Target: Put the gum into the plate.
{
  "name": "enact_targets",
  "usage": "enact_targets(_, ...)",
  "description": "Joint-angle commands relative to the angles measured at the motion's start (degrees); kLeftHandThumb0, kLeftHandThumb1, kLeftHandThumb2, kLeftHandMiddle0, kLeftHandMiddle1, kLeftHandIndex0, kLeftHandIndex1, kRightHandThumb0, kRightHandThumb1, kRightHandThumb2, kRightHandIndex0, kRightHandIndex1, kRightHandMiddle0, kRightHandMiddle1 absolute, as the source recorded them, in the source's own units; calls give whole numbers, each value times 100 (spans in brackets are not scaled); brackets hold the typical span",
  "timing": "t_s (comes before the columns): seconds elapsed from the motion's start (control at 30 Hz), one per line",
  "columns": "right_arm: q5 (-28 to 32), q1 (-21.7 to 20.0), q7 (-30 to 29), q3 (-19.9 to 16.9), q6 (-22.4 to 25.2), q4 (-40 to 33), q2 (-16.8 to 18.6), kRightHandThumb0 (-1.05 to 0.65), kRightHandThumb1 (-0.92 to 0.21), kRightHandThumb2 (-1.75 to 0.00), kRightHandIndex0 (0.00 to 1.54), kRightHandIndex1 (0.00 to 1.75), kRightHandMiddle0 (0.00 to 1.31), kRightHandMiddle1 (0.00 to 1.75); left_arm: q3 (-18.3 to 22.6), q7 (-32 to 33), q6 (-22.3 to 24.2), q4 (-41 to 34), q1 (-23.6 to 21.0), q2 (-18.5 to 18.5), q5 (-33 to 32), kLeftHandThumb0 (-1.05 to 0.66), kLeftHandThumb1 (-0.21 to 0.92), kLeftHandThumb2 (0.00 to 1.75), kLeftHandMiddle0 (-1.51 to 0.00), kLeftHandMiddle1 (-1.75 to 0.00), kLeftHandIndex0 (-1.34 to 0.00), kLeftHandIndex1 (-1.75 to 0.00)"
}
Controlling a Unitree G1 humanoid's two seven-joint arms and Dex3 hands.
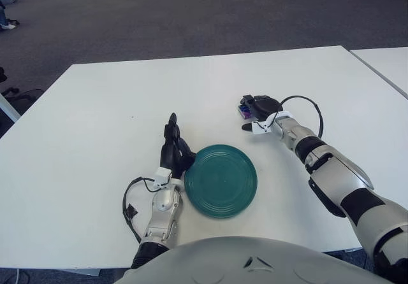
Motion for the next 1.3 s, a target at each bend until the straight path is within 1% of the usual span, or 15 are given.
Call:
enact_targets(0.0, -42, -30, 189, 78, 122, 204, -76, -73, -92, -67, 36, 1, 0, 72, -13, -26, 220, 290, 210, -379, -87, -100, 92, 104, -5, 0, 0, -27)
enact_targets(0.27, -94, 20, 155, 183, 263, 303, -101, -74, -92, -72, 38, 1, 0, 74, -8, 13, 93, 256, 205, -361, -75, -102, 92, 105, -5, 0, 0, -28)
enact_targets(0.43, -151, 84, 7, 294, 224, 296, -113, -73, -92, -75, 40, 2, 0, 79, -13, 37, 175, 146, 246, -349, -70, -103, 92, 105, -5, 0, 0, -31)
enact_targets(0.53, -204, 102, -109, 380, 184, 296, -127, -72, -92, -76, 44, 3, 0, 88, -12, 26, 222, 109, 254, -342, -80, -103, 92, 105, -6, -1, 0, -31)
enact_targets(0.6, -309, 130, -323, 498, 159, 298, -139, -72, -92, -76, 54, 11, 7, 106, -9, -4, 257, 77, 255, -329, -103, -102, 92, 105, -5, 0, 0, -30)
enact_targets(0.63, -357, 139, -427, 553, 156, 301, -141, -72, -92, -76, 55, 13, 8, 110, -5, -21, 274, 67, 253, -323, -119, -102, 92, 105, -5, 0, 0, -30)
enact_targets(0.73, -449, 137, -646, 660, 164, 316, -140, -72, -92, -76, 48, 55, 14, 130, 6, -56, 307, 57, 242, -317, -161, -102, 92, 104, -5, 0, 0, -29)
enact_targets(0.77, -517, 148, -804, 728, 198, 326, -127, -72, -92, -76, 46, 73, 16, 137, 13, -69, 310, 64, 235, -321, -182, -102, 92, 104, -5, 0, 0, -29)
enact_targets(0.8, -577, 160, -962, 792, 235, 335, -115, -71, -92, -76, 47, 103, 21, 150, 19, -75, 305, 74, 229, -324, -195, -101, 92, 104, -5, 0, 0, -28)
enact_targets(0.83, -611, 167, -1068, 836, 260, 345, -106, -70, -92, -78, 49, 126, 26, 159, 21, -77, 299, 80, 226, -326, -203, -101, 92, 104, -4, 0, 0, -28)
enact_targets(0.87, -646, 177, -1184, 874, 284, 355, -95, -69, -92, -78, 49, 134, 28, 162, 23, -68, 279, 92, 222, -329, -202, -101, 92, 104, -4, 0, 0, -28)
enact_targets(0.9, -658, 179, -1248, 896, 296, 368, -88, -68, -92, -80, 51, 148, 33, 167, 25, -60, 264, 111, 211, -329, -202, -100, 92, 103, -4, 0, 0, -29)
enact_targets(0.97, -695, 203, -1409, 953, 342, 394, -44, -65, -92, -82, 56, 161, 39, 171, 27, -17, 206, 153, 199, -338, -179, -100, 92, 103, -5, 0, 0, -30)
enact_targets(1.03, -702, 212, -1527, 987, 367, 413, -30, -63, -92, -85, 62, 169, 45, 173, 21, 12, 182, 157, 212, -348, -163, -99, 92, 103, -6, -1, 0, -32)
enact_targets(1.27, -683, 257, -1910, 1040, 434, 468, 63, -59, -92, -90, 75, 174, 54, 174, 34, 39, 162, 82, 272, -352, -176, -96, 92, 102, -7, -1, 0, -35)
